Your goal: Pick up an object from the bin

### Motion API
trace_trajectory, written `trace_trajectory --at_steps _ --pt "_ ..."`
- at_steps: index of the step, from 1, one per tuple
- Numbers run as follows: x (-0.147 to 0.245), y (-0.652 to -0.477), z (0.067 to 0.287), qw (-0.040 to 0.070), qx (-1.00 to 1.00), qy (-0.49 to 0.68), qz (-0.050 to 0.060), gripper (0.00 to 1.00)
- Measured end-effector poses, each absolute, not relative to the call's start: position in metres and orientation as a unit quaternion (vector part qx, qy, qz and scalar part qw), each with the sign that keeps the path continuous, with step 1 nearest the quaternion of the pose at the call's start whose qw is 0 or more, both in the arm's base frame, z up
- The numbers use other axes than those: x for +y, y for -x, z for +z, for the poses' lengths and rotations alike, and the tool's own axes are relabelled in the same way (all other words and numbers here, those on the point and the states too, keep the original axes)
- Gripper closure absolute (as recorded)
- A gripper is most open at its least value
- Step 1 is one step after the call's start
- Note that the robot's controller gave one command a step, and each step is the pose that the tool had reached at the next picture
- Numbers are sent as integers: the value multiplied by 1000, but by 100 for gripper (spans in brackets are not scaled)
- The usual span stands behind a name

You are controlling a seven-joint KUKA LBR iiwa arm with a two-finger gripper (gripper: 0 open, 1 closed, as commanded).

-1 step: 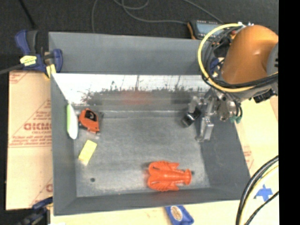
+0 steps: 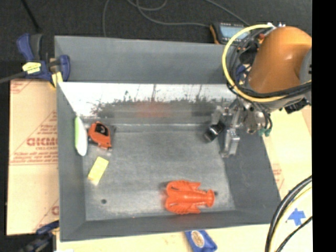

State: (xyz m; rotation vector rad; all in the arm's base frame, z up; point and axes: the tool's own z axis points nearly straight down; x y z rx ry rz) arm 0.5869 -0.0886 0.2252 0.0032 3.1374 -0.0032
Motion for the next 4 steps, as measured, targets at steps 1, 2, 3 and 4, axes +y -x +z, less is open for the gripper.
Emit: trace_trajectory --at_steps 1,2,3,4 --pt "-81 -577 210 5 1000 28 -2 0" --pt "-79 -561 177 2 999 50 0 0" --pt "-91 -541 155 2 1000 30 0 0" --pt "-89 -528 130 2 992 123 -1 0"
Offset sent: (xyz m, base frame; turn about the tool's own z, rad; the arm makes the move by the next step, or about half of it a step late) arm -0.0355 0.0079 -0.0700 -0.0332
